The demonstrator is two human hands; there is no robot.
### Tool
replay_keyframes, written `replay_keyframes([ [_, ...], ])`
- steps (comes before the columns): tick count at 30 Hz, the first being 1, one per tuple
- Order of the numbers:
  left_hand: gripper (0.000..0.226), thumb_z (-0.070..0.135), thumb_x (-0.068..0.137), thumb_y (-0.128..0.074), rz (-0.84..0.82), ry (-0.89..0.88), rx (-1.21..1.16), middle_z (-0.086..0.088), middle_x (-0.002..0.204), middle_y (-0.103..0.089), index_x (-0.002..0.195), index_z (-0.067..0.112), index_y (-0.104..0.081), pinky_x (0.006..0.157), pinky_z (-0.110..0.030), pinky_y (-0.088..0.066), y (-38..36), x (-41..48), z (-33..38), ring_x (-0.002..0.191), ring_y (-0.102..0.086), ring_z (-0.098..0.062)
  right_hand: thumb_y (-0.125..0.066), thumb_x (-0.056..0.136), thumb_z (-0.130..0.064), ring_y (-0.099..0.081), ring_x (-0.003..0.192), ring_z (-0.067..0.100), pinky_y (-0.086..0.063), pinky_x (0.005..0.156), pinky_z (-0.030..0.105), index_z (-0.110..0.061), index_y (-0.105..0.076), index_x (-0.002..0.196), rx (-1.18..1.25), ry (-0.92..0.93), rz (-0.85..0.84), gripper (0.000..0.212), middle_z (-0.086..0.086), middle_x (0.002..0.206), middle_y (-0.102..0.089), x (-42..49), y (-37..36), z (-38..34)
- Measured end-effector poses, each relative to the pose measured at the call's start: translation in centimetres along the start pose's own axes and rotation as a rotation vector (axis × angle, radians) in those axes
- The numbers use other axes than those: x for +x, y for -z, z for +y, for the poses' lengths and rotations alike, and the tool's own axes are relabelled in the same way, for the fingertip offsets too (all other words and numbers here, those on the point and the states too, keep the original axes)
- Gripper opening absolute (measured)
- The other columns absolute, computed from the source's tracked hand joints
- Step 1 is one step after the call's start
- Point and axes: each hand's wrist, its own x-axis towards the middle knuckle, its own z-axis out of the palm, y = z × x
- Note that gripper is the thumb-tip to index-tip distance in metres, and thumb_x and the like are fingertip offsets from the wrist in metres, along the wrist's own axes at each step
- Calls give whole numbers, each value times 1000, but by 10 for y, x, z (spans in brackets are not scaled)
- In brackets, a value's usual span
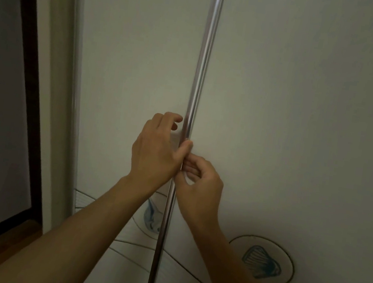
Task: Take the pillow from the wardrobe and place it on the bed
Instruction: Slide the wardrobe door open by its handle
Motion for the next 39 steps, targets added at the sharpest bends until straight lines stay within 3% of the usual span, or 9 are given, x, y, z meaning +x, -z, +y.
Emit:
replay_keyframes([
  [12,49,45,80,-68,-14,56,28,3,109,-58,121,24,-51,75,-39,-55,19,8,-43,94,-56,-15,-73,84,-13,-65,105,8,-56,93,33,-15,-63,125,19,-6,-24,43,-3,114,-67,0,-48,-12],
  [16,54,48,78,-69,-33,64,53,0,112,-59,122,22,-51,81,-43,-52,25,11,-51,98,-55,-18,-73,83,-14,-64,103,6,-55,92,25,-16,-64,120,40,-13,-27,38,-3,111,-66,-2,-58,-16],
  [22,59,49,76,-71,-11,72,115,1,115,-59,125,23,-49,86,-44,-49,31,11,-55,103,-54,-18,-72,84,-11,-61,97,-8,-49,78,4,-22,-63,121,122,-57,-58,40,-13,107,-60,-6,-68,-10],
  [28,49,44,81,-70,26,86,209,1,113,-59,120,21,-53,85,-44,-50,36,15,-67,101,-54,-17,-64,89,-10,-60,97,-1,-50,83,10,-23,-58,133,65,3,-165,47,-12,108,-58,3,-83,-11],
  [32,51,49,81,-68,72,130,282,3,112,-59,120,21,-52,86,-40,-50,38,23,-86,101,-54,-16,-63,90,-17,-59,100,0,-42,82,4,-26,-55,136,23,41,-247,48,-11,112,-61,17,-96,-9],
  [36,65,62,80,-60,106,171,422,-1,128,-54,129,21,-47,97,-30,-36,46,19,-112,120,-46,-20,-63,91,-21,-55,104,-4,-36,77,-4,-28,-50,140,81,1,-332,51,-12,119,-59,13,-115,-7],
  [39,87,73,75,-56,159,213,533,-9,148,-35,139,19,-35,106,-41,-30,56,18,-126,136,-31,-27,-65,90,-19,-54,106,-5,-35,76,-9,-28,-51,140,112,-11,-349,53,-13,121,-59,14,-130,-6],
])
